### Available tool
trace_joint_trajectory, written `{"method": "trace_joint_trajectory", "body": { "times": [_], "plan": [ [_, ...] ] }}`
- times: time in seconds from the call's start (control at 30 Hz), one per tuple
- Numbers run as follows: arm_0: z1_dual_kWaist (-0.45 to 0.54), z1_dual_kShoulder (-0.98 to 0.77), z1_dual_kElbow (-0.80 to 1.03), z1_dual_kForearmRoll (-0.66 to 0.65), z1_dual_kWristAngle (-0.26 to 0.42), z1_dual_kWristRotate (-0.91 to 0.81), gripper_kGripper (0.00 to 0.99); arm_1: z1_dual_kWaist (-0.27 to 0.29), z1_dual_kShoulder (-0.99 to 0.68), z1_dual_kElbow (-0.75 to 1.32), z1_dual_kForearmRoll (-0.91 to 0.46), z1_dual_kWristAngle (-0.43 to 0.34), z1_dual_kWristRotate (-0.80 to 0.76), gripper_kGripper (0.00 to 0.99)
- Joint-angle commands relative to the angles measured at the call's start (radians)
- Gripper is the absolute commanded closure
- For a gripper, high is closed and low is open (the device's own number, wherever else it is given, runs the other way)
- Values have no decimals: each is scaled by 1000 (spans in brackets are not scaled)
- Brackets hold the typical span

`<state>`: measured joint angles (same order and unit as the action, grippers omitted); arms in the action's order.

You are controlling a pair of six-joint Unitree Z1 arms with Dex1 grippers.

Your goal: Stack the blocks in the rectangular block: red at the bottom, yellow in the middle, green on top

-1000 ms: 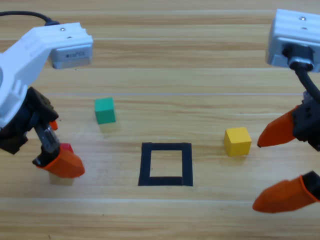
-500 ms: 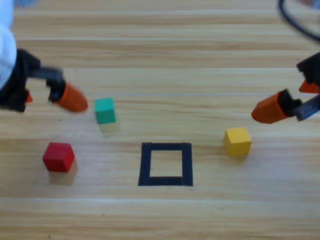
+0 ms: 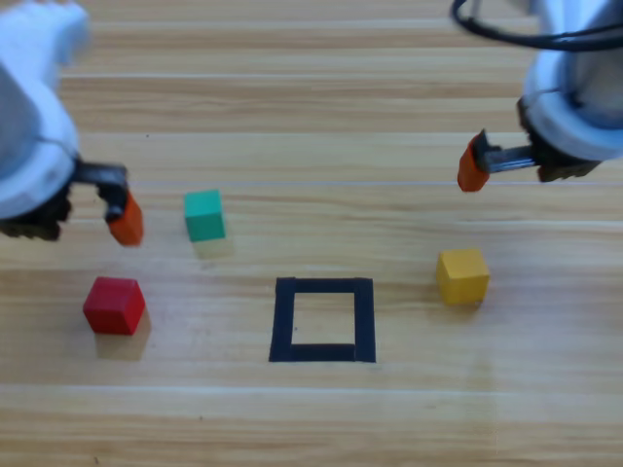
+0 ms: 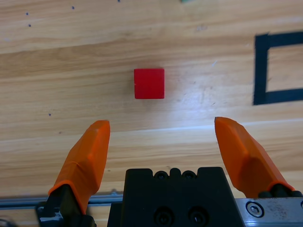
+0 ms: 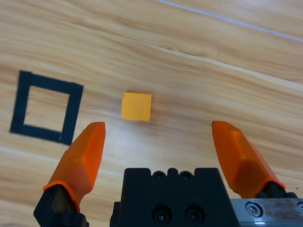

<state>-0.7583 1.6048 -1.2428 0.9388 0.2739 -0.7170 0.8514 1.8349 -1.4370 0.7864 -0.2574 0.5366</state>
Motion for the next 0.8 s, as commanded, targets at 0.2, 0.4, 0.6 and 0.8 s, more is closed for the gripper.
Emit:
{"method": "trace_joint_trajectory", "body": {
  "times": [0.2,0.4,0.6,0.8],
  "plan": [
    [53,198,-26,15,-74,152,47,-80,415,-275,226,50,72,1],
    [122,201,11,-26,-102,172,45,-77,434,-292,218,83,79,1],
    [169,210,62,-95,-122,182,44,-77,435,-290,206,107,77,2],
    [171,221,101,-143,-136,182,42,-72,472,-286,182,141,79,5]
  ]
}}
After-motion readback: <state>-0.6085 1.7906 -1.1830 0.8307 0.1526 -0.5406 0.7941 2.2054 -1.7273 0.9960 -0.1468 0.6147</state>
